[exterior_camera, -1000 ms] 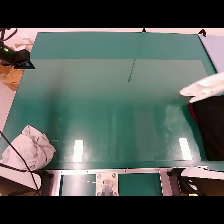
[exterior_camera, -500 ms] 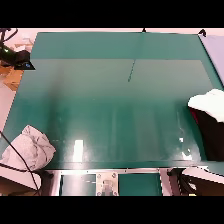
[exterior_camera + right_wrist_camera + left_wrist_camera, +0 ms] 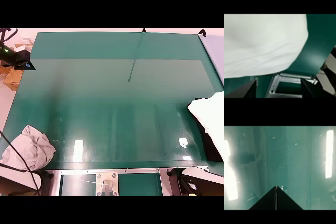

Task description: Fold the shirts.

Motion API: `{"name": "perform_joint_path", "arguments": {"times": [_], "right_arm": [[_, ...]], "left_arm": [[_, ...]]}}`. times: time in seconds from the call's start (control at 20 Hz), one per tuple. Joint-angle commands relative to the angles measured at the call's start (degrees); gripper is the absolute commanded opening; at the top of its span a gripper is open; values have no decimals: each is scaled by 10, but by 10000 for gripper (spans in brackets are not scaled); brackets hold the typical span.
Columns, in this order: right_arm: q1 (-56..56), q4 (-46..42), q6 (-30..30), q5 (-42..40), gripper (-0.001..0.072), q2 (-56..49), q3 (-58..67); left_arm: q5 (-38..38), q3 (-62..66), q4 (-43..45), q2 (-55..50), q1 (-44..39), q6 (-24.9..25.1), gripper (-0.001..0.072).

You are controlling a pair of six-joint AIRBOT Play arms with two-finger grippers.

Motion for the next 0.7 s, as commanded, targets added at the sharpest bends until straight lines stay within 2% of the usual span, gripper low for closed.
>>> {"name": "perform_joint_path", "arguments": {"times": [0.0, 0.05, 0.15, 0.25, 0.4, 0.65], "right_arm": [[47, 116, -13, -35, 257, -2, 52], [76, 174, -27, -54, 25, -2, 74], [154, 278, -36, -104, 24, -1, 108], [247, 327, -47, -148, 22, 5, 113], [406, 324, -73, -164, 21, 22, 75], [648, 322, -82, -254, 21, 105, -146]], "left_arm": [[1, 0, -7, 1, 0, -23, 22], [-5, 0, -7, 3, -1, -33, 22], [-10, -11, -5, 17, -7, -45, 22], [-9, -64, 5, 54, -24, -45, 22], [25, -223, 12, 149, -56, -44, 22], [91, -525, 12, 337, -113, -44, 22]]}}
